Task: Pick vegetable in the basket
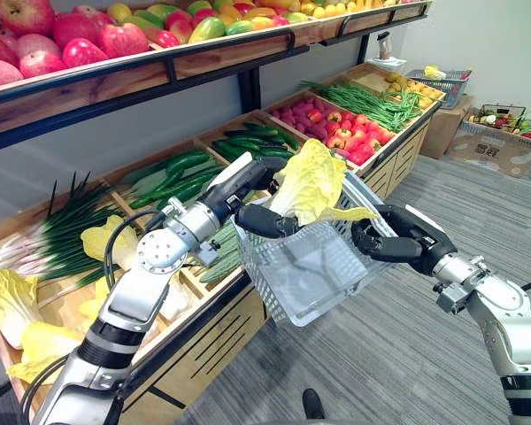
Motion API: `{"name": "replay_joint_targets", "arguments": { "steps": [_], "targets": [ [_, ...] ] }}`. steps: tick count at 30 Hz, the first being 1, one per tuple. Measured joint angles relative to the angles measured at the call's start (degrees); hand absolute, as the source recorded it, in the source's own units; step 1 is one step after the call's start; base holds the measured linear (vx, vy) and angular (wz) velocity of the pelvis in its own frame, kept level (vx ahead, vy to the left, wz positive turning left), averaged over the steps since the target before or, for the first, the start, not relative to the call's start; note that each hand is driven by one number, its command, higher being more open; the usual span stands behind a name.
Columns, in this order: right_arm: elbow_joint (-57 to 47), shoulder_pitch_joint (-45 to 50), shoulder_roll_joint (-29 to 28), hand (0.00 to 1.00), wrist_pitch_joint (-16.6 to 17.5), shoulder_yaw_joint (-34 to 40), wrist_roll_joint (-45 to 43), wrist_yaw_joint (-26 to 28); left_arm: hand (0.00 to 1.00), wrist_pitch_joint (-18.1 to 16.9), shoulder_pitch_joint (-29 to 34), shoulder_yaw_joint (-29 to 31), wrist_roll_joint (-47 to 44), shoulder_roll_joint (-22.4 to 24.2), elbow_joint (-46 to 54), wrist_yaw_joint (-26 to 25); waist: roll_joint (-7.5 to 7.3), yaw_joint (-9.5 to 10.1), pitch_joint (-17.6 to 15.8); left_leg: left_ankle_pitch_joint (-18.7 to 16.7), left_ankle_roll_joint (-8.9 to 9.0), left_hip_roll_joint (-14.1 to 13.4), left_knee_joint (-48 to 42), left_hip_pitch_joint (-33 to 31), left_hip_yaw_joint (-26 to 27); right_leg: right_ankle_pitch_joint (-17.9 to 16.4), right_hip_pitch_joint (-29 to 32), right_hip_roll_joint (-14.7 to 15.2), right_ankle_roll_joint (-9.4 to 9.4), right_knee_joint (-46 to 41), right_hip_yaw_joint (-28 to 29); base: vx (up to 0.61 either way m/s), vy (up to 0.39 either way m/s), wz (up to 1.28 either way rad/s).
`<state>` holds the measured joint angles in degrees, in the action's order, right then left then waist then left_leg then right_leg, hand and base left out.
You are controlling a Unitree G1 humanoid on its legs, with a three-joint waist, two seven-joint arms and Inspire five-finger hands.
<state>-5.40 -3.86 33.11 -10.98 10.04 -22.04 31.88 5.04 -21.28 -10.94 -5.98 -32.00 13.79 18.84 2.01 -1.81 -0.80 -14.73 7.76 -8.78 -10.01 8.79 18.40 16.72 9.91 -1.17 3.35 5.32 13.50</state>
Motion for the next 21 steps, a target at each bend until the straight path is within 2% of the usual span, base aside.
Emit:
{"name": "replay_joint_targets", "arguments": {
  "steps": [11, 21],
  "targets": [
    [-0.05, 0.02, 0.5, 0.0, 0.0, -0.04, -0.02, 0.34, 0.0, -0.05, 4.17, -2.97, 7.81, 0.95, -2.47, 1.57, -0.02, 0.01, 0.17, -0.14, 0.19, -0.26, -0.2, 0.0, 0.16, -0.04, -0.02, -0.32, -0.07, -0.02, 0.01, 0.0, 0.006, 0.0],
    [-5.62, 0.06, 1.66, 0.0, -0.18, -2.91, -0.12, 4.48, 0.0, 0.08, 5.2, -8.53, 14.82, 2.13, -9.94, 2.02, 0.12, -0.23, 0.37, -0.6, 0.76, -1.11, -0.35, 0.37, 1.87, -0.01, 0.42, -1.64, -0.22, -0.05, 1.3, 0.0, 0.014, -0.08]
  ]
}}
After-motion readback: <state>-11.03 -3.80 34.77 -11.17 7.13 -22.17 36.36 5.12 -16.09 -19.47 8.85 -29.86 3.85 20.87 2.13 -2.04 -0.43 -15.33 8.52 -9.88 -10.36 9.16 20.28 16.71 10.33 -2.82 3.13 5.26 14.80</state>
